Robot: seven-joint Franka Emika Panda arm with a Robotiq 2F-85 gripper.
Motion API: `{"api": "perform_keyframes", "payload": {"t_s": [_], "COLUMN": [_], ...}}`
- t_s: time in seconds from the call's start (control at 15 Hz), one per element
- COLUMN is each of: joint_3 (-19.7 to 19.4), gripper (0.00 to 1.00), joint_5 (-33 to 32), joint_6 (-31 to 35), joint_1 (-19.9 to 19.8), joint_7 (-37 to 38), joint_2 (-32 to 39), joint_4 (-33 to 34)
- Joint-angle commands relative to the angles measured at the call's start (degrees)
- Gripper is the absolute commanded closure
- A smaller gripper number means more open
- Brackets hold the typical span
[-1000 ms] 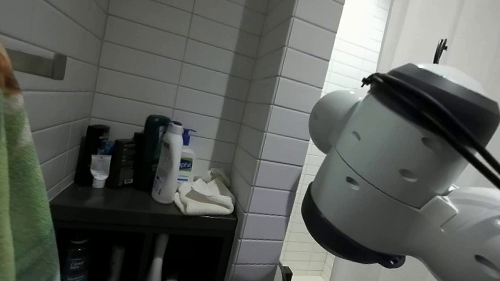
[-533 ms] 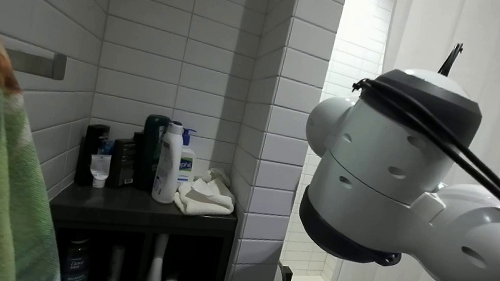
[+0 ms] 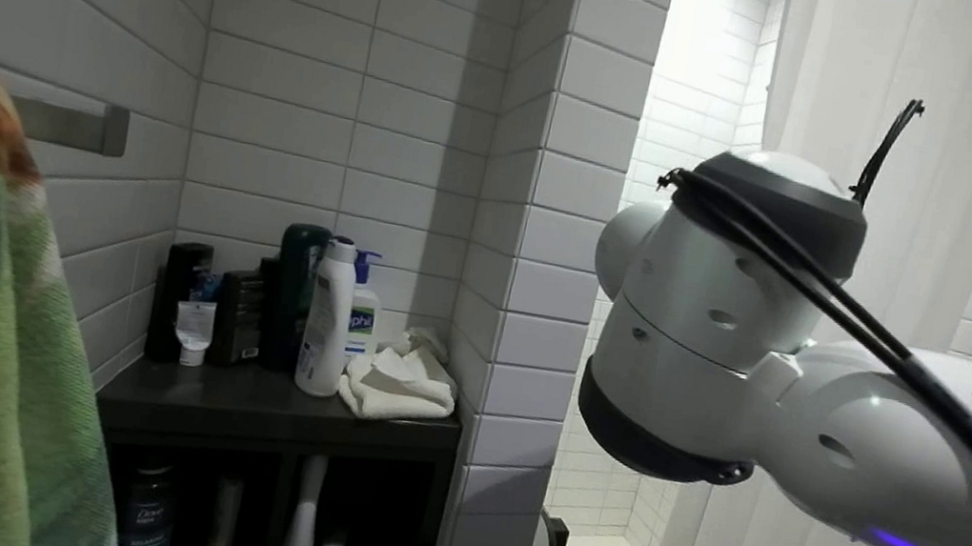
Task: Slide the white shower curtain to the right
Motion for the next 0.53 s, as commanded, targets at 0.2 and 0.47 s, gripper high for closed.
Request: {"api": "perform_keyframes", "payload": {"t_s": [0.2,0.47], "joint_3": [3.58,4.15], "gripper": [1.0,1.0], "joint_5": [4.29,5.05], "joint_6": [1.08,0.47], "joint_1": [-15.81,-23.86], "joint_7": [-3.15,-4.04], "joint_2": [0.8,0.81], "joint_4": [7.69,12.07]}}
